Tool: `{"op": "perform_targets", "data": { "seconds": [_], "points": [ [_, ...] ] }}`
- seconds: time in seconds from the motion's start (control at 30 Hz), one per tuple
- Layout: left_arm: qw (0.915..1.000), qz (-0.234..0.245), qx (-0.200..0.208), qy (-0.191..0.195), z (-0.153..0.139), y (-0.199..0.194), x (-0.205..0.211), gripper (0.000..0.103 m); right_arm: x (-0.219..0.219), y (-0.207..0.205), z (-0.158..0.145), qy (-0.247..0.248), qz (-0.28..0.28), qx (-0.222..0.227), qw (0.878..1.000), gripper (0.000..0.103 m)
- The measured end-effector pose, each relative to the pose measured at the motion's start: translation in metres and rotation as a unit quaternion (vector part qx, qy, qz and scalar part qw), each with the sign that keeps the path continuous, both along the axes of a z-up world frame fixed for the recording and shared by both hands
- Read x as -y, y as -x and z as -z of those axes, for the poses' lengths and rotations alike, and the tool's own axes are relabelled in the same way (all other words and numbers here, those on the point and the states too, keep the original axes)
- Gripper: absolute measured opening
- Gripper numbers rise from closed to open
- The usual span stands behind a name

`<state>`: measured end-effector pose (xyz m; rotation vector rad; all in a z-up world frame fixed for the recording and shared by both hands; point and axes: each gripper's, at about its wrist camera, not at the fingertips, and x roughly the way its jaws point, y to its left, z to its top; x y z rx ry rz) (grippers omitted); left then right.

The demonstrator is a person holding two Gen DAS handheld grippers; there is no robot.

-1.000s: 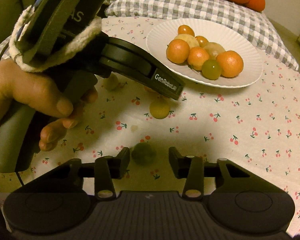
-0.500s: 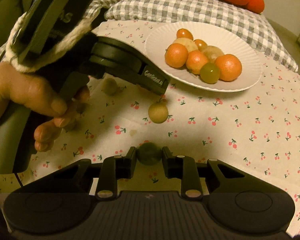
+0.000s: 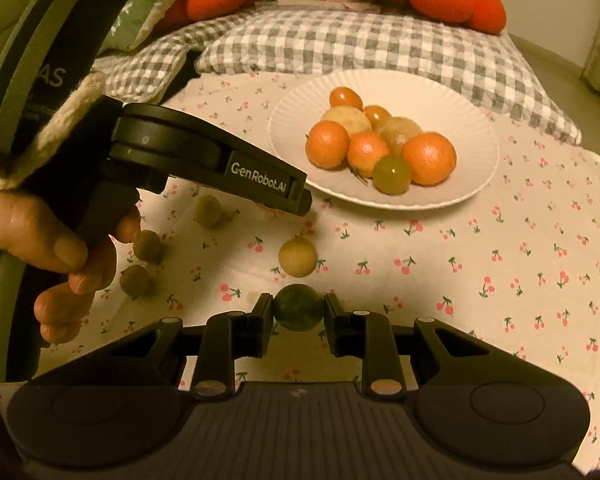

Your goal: Organize fruits

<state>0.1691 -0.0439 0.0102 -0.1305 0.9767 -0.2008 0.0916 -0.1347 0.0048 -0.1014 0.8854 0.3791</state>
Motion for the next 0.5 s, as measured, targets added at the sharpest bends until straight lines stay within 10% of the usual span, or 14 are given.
{"op": "perform_targets", "data": {
  "seconds": [0.5],
  "points": [
    [0.9995, 0.003, 0.012, 0.028, -0.017, 0.009, -0.001, 0.024, 0.002, 0.002, -0.017, -0.027, -0.020, 0.049, 0.998, 0.024]
  ]
}}
